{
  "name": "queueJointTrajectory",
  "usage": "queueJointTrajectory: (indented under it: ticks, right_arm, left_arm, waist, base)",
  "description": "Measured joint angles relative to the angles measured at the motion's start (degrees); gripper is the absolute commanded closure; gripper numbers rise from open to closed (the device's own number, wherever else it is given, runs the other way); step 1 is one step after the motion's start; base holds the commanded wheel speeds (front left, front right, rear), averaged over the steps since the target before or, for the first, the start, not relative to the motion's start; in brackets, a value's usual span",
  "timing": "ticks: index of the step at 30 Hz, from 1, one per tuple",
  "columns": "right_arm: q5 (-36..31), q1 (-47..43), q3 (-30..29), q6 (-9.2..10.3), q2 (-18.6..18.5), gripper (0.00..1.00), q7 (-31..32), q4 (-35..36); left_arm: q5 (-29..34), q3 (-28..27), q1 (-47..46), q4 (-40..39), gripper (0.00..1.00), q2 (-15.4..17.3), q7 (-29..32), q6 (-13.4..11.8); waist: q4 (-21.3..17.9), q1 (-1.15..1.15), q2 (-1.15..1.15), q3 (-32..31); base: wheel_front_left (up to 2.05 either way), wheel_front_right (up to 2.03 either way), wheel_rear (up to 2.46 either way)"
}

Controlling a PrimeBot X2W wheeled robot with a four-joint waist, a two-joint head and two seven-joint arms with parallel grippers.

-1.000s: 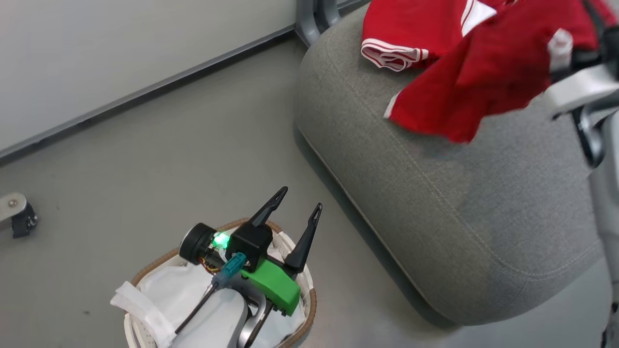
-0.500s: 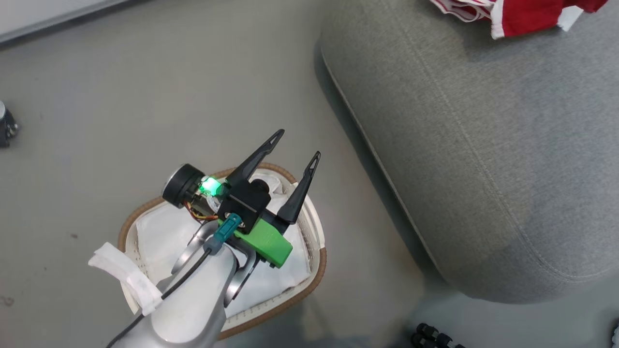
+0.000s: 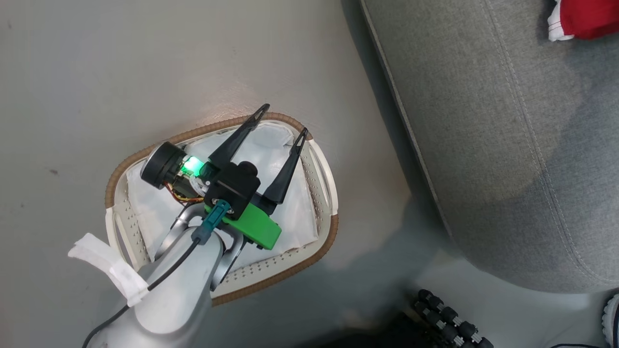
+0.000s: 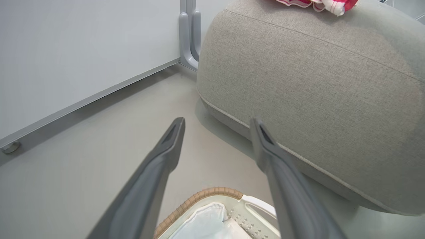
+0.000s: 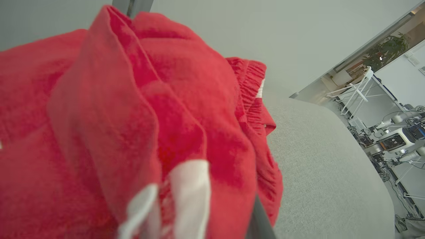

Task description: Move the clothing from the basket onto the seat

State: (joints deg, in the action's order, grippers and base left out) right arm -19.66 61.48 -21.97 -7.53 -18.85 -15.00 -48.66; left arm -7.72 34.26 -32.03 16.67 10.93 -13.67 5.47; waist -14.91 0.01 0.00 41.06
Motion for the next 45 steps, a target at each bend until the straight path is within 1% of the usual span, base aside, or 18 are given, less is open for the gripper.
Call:
queueJointTrajectory:
  ticks: [1,3,4,5,6,12,16,19,23,27,30,35,39,40,45]
  right_arm:
    - [-0.1,-0.7,-0.3,0.00,0.3,0.84,0.0,0.4]
    - [-0.3,-2.5,-1.0,0.00,1.1,0.51,-0.1,0.9]
    - [-0.3,-3.1,-1.1,0.00,1.4,0.12,-0.1,1.2]
    - [-0.3,-3.7,-1.3,0.00,1.6,0.05,-0.1,1.5]
    - [-0.2,-4.2,-1.5,0.00,1.7,0.00,-0.1,1.9]
    - [2.3,-8.3,-2.8,0.00,2.0,0.00,-0.1,4.6]
    - [4.1,-13.7,-2.5,0.00,2.0,0.00,-0.1,7.0]
    - [6.5,-18.2,-2.6,0.00,2.6,0.00,-0.1,8.7]
    - [7.7,-24.4,-2.2,0.00,3.9,0.00,-0.1,11.1]
    - [8.3,-28.8,-1.0,0.00,5.3,0.00,-0.1,13.0]
    - [8.7,-30.5,-0.5,0.00,5.1,0.00,-0.1,14.0]
    - [8.8,-30.6,0.3,0.00,4.9,0.00,-0.1,16.4]
    - [8.7,-30.5,2.7,0.00,6.5,0.00,-0.1,18.4]
    - [9.8,-30.1,6.5,0.00,8.7,0.00,-0.1,20.8]
    - [12.5,-31.3,9.6,0.00,12.3,0.00,-0.1,22.2]
  left_arm:
    - [-0.1,0.0,0.1,0.1,0.00,0.1,0.0,0.0]
    - [-0.5,0.1,0.2,0.1,0.00,0.0,0.1,0.0]
    - [-0.8,0.2,0.2,0.2,0.00,0.0,0.1,0.0]
    - [-1.1,0.4,0.3,0.3,0.00,0.0,0.1,0.0]
    - [-1.3,0.6,0.3,0.4,0.00,-0.1,0.1,0.0]
    - [-2.3,1.0,0.3,2.2,0.00,-1.3,-0.4,0.1]
    - [-3.1,0.8,0.3,3.8,0.00,-2.8,-1.0,0.0]
    - [-5.6,-0.8,1.0,4.6,0.00,-4.3,-1.1,-0.2]
    - [-7.4,-3.0,2.1,4.5,0.00,-5.3,-1.3,-0.6]
    - [-7.8,-5.0,4.1,3.4,0.00,-6.0,-1.4,-0.6]
    - [-8.5,-6.5,5.9,3.7,0.00,-6.5,-1.4,-0.5]
    - [-9.2,-9.0,7.9,4.0,0.00,-7.3,-1.4,-0.4]
    - [-10.0,-11.8,10.2,4.1,0.00,-7.8,-1.5,-0.8]
    - [-10.5,-16.9,12.8,3.8,0.00,-8.0,-1.5,-1.8]
    - [-9.9,-20.9,15.5,3.5,0.00,-8.0,-1.5,-2.4]
  waist:
    - [0.0,0.00,0.00,0.2]
    - [-0.2,0.00,0.00,0.3]
    - [-0.2,0.00,0.00,0.1]
    - [-0.3,0.00,0.00,-0.1]
    - [-0.4,0.00,0.00,-0.4]
    - [-0.7,-0.01,0.00,-3.0]
    - [-0.5,-0.01,0.00,-5.5]
    - [-0.1,-0.01,0.00,-7.7]
    - [0.5,-0.02,0.00,-11.0]
    - [1.2,-0.02,0.00,-14.6]
    - [1.8,-0.02,0.00,-17.3]
    - [3.1,-0.02,0.00,-21.7]
    - [4.6,-0.02,0.00,-25.2]
    - [8.0,-0.02,0.00,-29.0]
    - [11.3,-0.02,0.00,-31.6]
  base:
    - [0.00,0.00,0.00]
    - [0.00,0.00,0.00]
    - [0.00,0.00,0.00]
    - [0.00,0.00,0.00]
    - [0.00,0.00,0.00]
    - [0.00,0.00,0.00]
    - [0.00,0.00,0.00]
    - [0.00,0.00,0.00]
    - [0.00,0.00,0.00]
    - [0.00,0.00,0.00]
    - [0.00,0.00,0.00]
    - [0.00,0.00,0.00]
    - [0.00,0.00,0.00]
    - [0.00,0.00,0.00]
    - [0.00,0.00,0.00]
